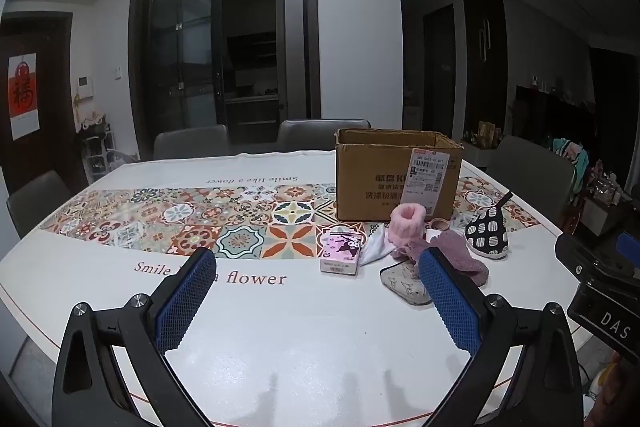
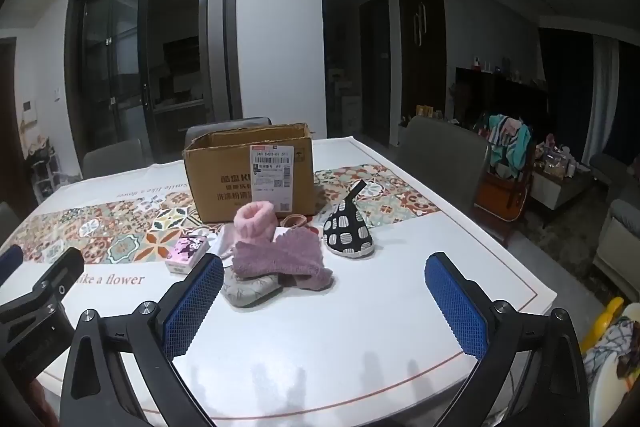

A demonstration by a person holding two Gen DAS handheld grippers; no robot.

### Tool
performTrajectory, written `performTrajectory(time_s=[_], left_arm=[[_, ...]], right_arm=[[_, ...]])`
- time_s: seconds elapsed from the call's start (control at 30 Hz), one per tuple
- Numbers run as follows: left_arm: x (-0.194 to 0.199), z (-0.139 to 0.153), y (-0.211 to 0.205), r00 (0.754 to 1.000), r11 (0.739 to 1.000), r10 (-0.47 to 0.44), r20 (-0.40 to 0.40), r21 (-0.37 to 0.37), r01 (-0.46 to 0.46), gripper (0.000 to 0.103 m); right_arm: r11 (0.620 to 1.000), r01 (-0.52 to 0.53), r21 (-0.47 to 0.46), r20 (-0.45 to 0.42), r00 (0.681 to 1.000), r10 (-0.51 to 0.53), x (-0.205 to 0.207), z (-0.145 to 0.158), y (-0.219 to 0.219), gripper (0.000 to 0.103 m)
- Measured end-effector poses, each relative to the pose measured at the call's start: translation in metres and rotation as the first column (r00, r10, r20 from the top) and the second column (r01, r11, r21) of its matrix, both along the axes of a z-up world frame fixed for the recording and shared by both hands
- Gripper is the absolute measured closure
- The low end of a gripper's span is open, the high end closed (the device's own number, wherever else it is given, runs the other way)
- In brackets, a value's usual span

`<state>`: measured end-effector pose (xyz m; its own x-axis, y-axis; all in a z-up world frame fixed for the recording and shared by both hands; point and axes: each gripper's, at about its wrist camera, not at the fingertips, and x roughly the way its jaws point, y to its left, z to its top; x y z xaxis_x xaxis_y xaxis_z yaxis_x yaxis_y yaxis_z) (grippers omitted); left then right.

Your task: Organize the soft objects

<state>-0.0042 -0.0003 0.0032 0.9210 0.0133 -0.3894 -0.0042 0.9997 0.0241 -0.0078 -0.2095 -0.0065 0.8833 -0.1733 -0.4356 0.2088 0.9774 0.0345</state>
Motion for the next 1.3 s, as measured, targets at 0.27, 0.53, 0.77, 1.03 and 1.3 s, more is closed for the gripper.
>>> performTrajectory(time_s=[0.27, 0.53, 0.77, 1.03, 1.3], left_arm=[[0.0004, -0.0003, -0.0001, 1.0, 1.0, 0.001, 0.002, -0.001, -0.001, 0.0], [0.0003, 0.0007, -0.0003, 1.0, 1.0, -0.004, -0.001, -0.005, 0.004, 0.0], [0.0001, 0.0011, -0.0005, 1.0, 1.0, -0.002, 0.001, -0.005, 0.002, 0.0], [-0.0012, 0.0026, -0.0005, 1.0, 1.0, -0.005, 0.0, -0.006, 0.005, 0.0], [-0.0017, 0.003, -0.0001, 1.0, 1.0, -0.005, 0.001, -0.007, 0.005, 0.0]], right_arm=[[1.0, 0.002, 0.002, 0.005, 1.0, -0.002, -0.0027, 0.0026, -0.002, 0.001], [1.0, 0.004, 0.002, 0.008, 1.0, -0.004, -0.0032, 0.0055, -0.0019, 0.001], [1.0, 0.003, 0.002, 0.011, 1.0, -0.003, -0.0038, 0.0064, -0.0019, 0.001], [1.0, 0.002, 0.003, 0.013, 1.0, -0.002, -0.0041, 0.008, -0.0023, 0.001], [1.0, 0.004, 0.003, 0.015, 1.0, -0.004, -0.0045, 0.0074, -0.0024, 0.001]])
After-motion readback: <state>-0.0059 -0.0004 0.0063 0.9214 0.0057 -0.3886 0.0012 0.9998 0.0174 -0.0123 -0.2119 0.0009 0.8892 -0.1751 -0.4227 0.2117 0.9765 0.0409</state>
